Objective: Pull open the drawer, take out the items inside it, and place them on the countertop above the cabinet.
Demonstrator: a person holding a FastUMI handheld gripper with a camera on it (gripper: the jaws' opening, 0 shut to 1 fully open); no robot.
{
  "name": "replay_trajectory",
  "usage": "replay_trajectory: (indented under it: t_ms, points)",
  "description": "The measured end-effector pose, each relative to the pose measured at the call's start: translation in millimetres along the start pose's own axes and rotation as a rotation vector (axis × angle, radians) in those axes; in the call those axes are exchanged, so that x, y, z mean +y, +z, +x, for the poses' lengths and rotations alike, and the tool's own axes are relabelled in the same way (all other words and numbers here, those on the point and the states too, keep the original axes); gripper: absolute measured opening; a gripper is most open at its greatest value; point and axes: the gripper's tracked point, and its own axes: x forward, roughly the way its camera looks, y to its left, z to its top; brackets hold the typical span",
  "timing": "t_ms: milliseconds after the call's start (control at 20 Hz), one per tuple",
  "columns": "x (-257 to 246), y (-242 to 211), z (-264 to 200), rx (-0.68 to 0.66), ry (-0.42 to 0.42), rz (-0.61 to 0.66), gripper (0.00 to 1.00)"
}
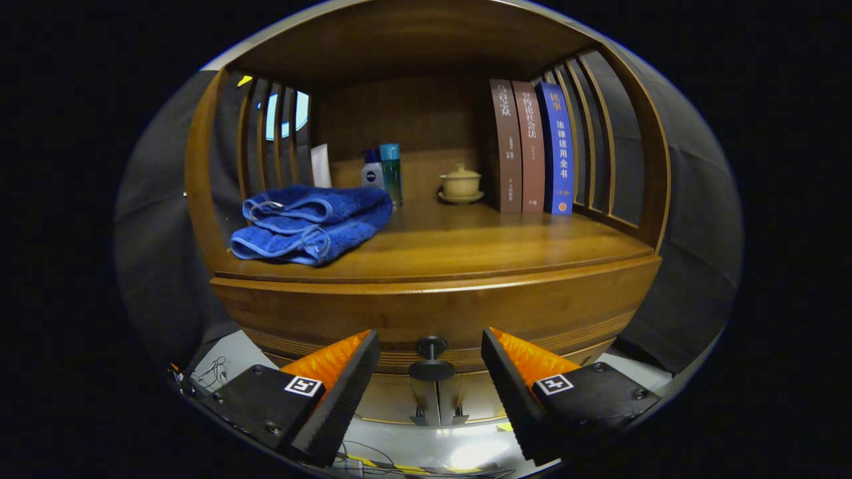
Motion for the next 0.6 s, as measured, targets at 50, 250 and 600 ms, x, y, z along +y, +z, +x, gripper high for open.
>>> replay_trajectory:
  t_ms: [50,250,600]
  points:
    - [0,-6,5,0.019,0.003,0.006,1.00]
    - [-1,-23,18,0.064,-0.004,0.006,0.71]
    - [0,-29,23,0.091,-0.011,-0.031,0.32]
